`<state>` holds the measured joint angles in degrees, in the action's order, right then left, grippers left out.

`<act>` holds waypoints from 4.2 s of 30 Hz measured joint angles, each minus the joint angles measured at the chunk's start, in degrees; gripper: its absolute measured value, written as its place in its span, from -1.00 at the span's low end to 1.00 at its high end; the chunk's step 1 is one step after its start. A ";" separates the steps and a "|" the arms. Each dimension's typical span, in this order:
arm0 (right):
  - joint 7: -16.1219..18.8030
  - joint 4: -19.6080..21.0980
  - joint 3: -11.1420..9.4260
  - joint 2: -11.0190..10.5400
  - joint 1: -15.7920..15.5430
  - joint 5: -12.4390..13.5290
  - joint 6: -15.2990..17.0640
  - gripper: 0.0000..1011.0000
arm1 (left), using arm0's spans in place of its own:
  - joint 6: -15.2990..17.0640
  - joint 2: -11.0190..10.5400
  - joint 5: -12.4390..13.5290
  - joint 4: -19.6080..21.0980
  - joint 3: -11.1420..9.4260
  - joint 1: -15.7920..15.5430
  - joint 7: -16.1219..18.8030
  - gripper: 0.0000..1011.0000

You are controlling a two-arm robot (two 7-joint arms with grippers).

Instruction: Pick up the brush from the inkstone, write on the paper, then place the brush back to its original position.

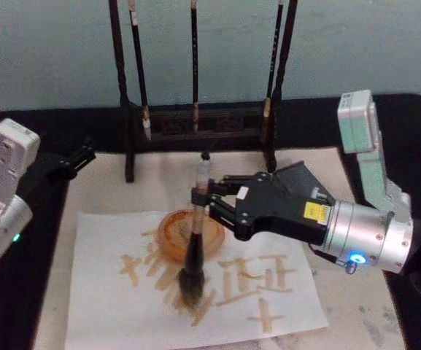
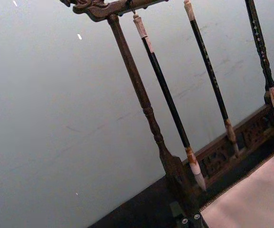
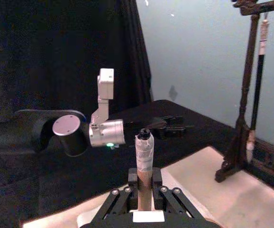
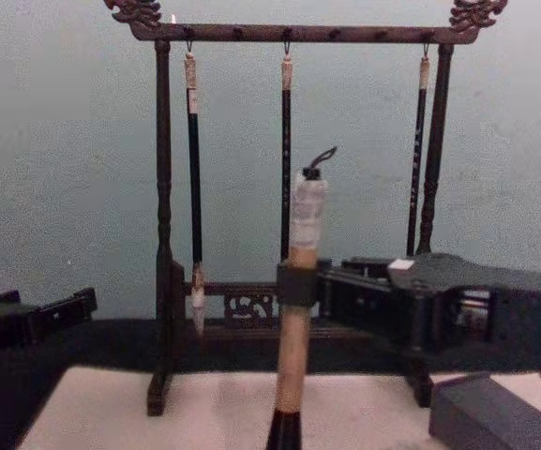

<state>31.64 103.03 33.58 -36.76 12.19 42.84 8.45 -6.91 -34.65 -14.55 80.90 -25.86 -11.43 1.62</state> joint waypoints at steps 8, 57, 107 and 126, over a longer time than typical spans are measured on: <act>-0.55 -0.05 -1.39 -1.00 -0.78 0.41 -0.41 -0.64 | 0.00 0.00 0.00 0.00 0.00 0.00 0.00 0.98; 0.88 3.37 -3.56 -1.47 -2.02 2.57 -2.67 -0.64 | 0.00 0.00 0.00 0.00 0.00 0.00 0.00 0.98; 0.17 -0.88 -6.98 -3.22 -4.60 5.16 -4.79 -0.64 | 0.00 0.00 0.00 0.00 0.00 0.00 0.00 0.98; 1.19 0.67 -6.13 -1.04 -2.66 5.66 -4.97 -0.64 | 0.00 0.00 0.00 0.00 0.00 0.00 0.00 0.98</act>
<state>32.82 103.70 27.45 -37.79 9.53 48.50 3.48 -6.91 -34.65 -14.55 80.90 -25.86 -11.43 1.62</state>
